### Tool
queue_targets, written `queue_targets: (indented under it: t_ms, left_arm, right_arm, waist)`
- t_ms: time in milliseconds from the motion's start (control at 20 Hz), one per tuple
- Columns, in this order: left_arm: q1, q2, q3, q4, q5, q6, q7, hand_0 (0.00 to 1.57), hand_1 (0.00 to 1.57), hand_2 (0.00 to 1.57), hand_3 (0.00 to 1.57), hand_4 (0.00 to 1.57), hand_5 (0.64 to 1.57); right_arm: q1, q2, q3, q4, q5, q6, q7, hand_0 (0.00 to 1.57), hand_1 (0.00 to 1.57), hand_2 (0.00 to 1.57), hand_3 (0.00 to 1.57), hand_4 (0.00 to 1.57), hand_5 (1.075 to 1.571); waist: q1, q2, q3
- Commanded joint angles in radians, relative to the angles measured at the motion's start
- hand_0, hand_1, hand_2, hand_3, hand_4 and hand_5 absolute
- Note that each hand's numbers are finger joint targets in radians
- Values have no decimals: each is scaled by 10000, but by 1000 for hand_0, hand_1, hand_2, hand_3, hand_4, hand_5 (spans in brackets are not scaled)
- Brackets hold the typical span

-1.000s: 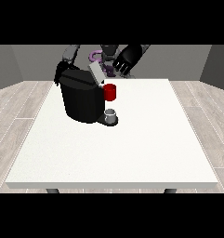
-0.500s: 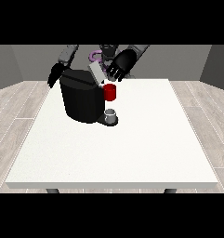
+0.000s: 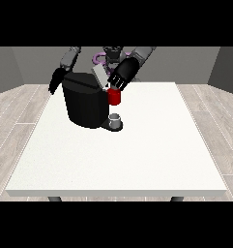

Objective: Insert the coffee pod into the coffee machine and close the lid

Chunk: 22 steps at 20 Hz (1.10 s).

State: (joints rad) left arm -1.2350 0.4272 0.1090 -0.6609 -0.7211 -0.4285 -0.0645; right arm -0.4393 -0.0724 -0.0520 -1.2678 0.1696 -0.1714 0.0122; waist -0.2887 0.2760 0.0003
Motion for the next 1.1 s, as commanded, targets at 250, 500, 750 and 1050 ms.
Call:
queue_targets:
  t_ms: [250, 500, 750, 1050]
  left_arm:
    - [-158, -307, -2, 285, -83, 48, 189, 1192, 1192, 1248, 1202, 420, 1571]
    - [-186, 44, 28, 274, -245, 277, -114, 1204, 1204, 1255, 1198, 411, 1571]
    - [-305, 99, 174, 311, -224, 528, -280, 1205, 1205, 1249, 1198, 368, 1571]
    - [-796, 199, 156, 59, -193, 207, -399, 1189, 1189, 1207, 1172, 362, 1571]
  right_arm:
    - [-7, 238, 140, -85, 100, -218, -14, 0, 0, 0, 0, 36, 1571]
    - [-267, -155, -78, -41, -53, 103, 182, 0, 0, 0, 0, 0, 1571]
    - [-404, -88, -194, -171, -277, 132, 263, 0, 0, 0, 0, 0, 1571]
    - [-497, -372, -527, 429, -271, 78, -322, 0, 0, 0, 0, 0, 1571]
  waist:
    - [-216, -69, -1]
    - [-115, 211, -1]
    - [-214, 381, -1]
    - [115, 469, 3]
